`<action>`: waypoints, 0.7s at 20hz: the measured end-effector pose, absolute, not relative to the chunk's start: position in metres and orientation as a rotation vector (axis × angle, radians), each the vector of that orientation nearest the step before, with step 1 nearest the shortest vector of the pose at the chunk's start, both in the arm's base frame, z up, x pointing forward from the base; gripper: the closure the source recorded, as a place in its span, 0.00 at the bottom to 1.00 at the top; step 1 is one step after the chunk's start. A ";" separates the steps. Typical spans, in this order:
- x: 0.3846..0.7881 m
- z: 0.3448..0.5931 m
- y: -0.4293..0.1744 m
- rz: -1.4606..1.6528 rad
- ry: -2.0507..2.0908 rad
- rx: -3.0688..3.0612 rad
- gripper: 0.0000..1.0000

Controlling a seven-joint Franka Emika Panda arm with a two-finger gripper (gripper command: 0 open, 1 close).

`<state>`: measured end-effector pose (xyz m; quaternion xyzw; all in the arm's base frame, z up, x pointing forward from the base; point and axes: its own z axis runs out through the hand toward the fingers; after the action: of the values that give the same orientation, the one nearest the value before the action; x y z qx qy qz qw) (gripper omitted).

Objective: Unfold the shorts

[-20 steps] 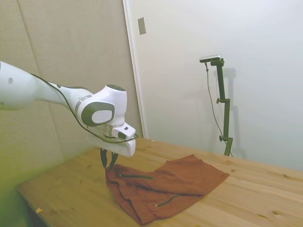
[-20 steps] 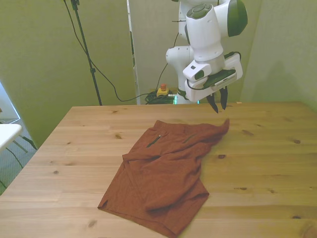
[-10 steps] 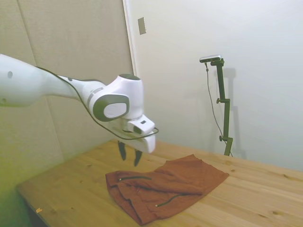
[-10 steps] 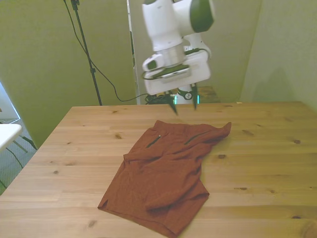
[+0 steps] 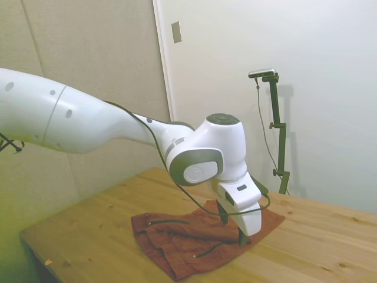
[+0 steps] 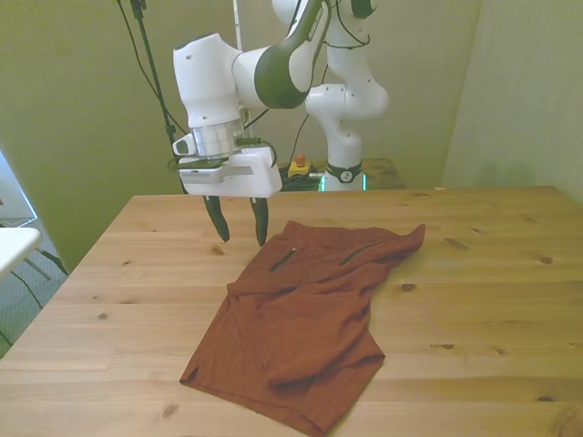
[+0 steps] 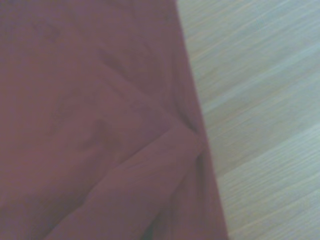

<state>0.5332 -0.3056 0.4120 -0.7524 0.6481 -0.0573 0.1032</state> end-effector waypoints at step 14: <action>0.580 0.374 -0.317 -0.096 1.897 -2.161 1.00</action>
<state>0.5800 -0.3166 0.3737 -0.7446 0.6535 -0.0330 0.1318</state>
